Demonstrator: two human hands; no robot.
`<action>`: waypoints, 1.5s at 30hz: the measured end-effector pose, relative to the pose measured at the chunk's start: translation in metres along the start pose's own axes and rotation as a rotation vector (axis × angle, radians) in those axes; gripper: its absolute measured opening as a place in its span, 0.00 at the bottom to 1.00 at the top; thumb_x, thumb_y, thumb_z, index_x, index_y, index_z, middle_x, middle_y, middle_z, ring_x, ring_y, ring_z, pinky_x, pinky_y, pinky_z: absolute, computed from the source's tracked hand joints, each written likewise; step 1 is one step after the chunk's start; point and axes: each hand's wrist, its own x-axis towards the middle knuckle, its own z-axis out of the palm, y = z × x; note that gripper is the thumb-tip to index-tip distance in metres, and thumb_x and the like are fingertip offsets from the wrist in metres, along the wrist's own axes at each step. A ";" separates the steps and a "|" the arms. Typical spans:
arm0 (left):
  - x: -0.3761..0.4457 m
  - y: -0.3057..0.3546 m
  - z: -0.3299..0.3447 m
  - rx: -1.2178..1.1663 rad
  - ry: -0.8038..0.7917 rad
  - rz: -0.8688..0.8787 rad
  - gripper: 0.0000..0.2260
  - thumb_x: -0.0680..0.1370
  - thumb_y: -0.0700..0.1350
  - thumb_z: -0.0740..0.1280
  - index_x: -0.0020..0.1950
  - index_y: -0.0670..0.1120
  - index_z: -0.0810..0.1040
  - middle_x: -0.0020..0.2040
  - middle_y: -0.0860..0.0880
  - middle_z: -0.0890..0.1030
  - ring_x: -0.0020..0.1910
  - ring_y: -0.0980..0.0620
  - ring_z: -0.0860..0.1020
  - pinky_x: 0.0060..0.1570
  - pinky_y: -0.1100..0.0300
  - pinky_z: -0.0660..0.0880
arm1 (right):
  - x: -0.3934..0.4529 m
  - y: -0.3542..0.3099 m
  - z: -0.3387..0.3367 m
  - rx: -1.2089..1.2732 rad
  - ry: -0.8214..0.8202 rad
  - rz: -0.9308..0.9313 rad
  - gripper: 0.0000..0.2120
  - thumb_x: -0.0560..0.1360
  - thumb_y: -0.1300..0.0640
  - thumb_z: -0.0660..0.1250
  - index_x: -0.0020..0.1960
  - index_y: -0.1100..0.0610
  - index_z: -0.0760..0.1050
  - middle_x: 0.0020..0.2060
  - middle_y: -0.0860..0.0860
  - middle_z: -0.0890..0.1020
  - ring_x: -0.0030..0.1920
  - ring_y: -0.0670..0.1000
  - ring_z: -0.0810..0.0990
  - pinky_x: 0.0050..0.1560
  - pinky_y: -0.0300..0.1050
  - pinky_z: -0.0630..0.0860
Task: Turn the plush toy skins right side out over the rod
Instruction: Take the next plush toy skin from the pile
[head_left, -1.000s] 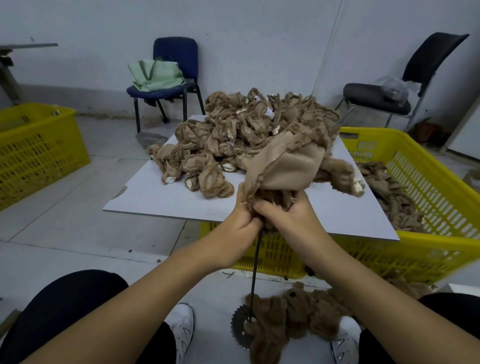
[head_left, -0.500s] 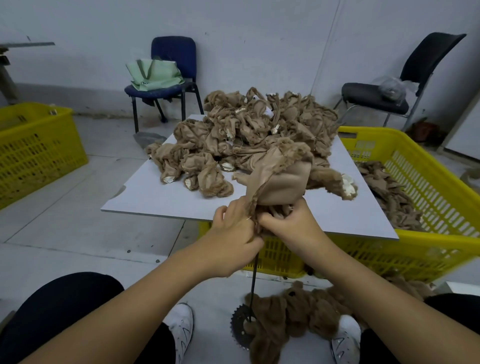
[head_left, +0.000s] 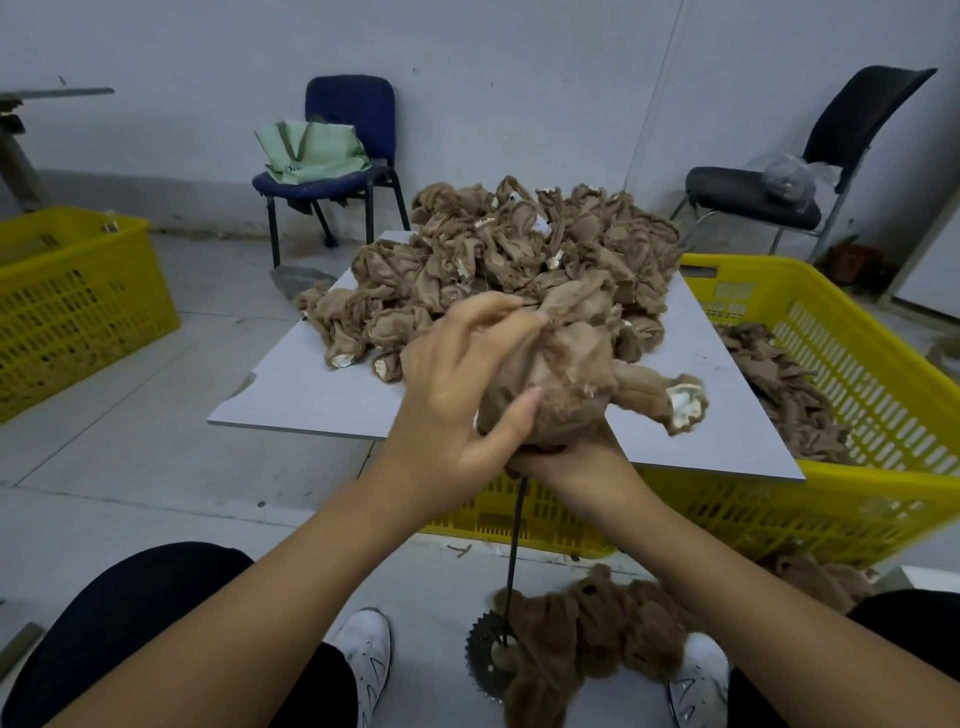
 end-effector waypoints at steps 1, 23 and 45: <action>0.000 -0.001 0.001 -0.032 -0.071 -0.043 0.19 0.80 0.48 0.63 0.69 0.42 0.74 0.67 0.46 0.72 0.69 0.48 0.70 0.66 0.45 0.69 | 0.002 -0.001 0.000 -0.050 -0.014 0.003 0.17 0.71 0.68 0.74 0.49 0.48 0.77 0.42 0.45 0.82 0.43 0.36 0.82 0.43 0.33 0.77; -0.006 -0.032 -0.003 -0.116 -0.485 -0.204 0.20 0.79 0.55 0.65 0.66 0.46 0.74 0.63 0.58 0.63 0.60 0.59 0.69 0.55 0.68 0.69 | 0.007 0.007 -0.002 0.047 -0.153 0.017 0.10 0.71 0.74 0.66 0.42 0.60 0.73 0.29 0.43 0.75 0.33 0.39 0.74 0.36 0.35 0.71; -0.008 -0.024 0.002 -0.099 -0.284 -0.198 0.09 0.76 0.50 0.73 0.55 0.60 0.83 0.76 0.56 0.63 0.77 0.49 0.59 0.70 0.35 0.60 | 0.006 0.024 -0.002 0.037 -0.051 0.016 0.22 0.72 0.68 0.73 0.48 0.42 0.73 0.39 0.37 0.81 0.40 0.30 0.79 0.40 0.24 0.73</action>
